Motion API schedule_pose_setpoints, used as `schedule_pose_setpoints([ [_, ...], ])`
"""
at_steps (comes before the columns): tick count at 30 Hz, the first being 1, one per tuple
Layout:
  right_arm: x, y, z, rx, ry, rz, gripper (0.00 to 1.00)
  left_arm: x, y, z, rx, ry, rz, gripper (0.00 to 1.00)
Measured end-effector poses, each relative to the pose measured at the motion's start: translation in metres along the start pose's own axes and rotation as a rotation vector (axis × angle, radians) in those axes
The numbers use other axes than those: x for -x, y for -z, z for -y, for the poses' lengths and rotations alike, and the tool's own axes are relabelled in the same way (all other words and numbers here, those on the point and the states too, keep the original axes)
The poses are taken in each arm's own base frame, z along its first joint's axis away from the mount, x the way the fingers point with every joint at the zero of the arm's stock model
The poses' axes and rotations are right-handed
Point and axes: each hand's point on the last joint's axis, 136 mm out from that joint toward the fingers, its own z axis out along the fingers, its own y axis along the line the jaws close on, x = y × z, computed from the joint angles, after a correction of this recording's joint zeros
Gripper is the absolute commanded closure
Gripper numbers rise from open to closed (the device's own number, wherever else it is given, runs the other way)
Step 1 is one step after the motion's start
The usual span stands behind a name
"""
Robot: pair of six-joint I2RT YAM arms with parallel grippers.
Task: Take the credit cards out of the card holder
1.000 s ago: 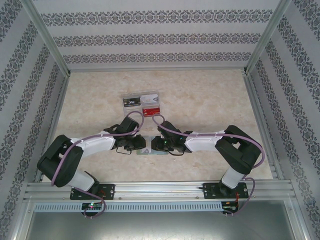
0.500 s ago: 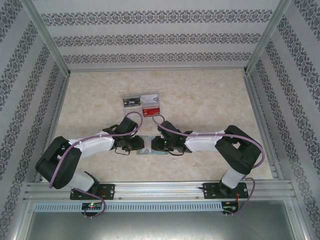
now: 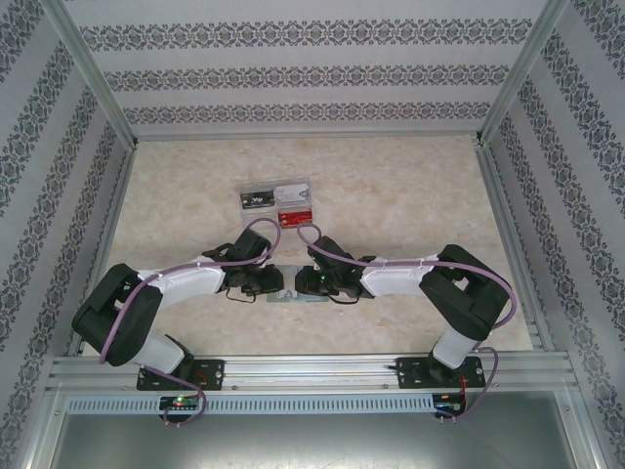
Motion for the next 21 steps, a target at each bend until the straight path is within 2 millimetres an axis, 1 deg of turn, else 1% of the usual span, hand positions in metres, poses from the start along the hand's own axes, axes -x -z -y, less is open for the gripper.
schedule_pose_setpoints([
  [5, 0.0, 0.0, 0.0, 0.0, 0.0, 0.0, 0.8, 0.0, -0.001, 0.0, -0.001, 0.0, 0.0, 0.76],
  [12, -0.001, 0.0, 0.001, 0.001, 0.0, 0.001, 0.79, -0.001, -0.001, 0.001, 0.0, -0.004, -0.001, 0.77],
  [18, 0.002, 0.01, -0.006, 0.022, 0.007, 0.019, 0.78, -0.001, -0.001, 0.001, 0.0, -0.004, -0.001, 0.77],
  [21, 0.003, 0.012, -0.009, 0.033, 0.009, 0.026, 0.79, -0.001, -0.001, 0.001, 0.0, -0.004, -0.001, 0.77],
])
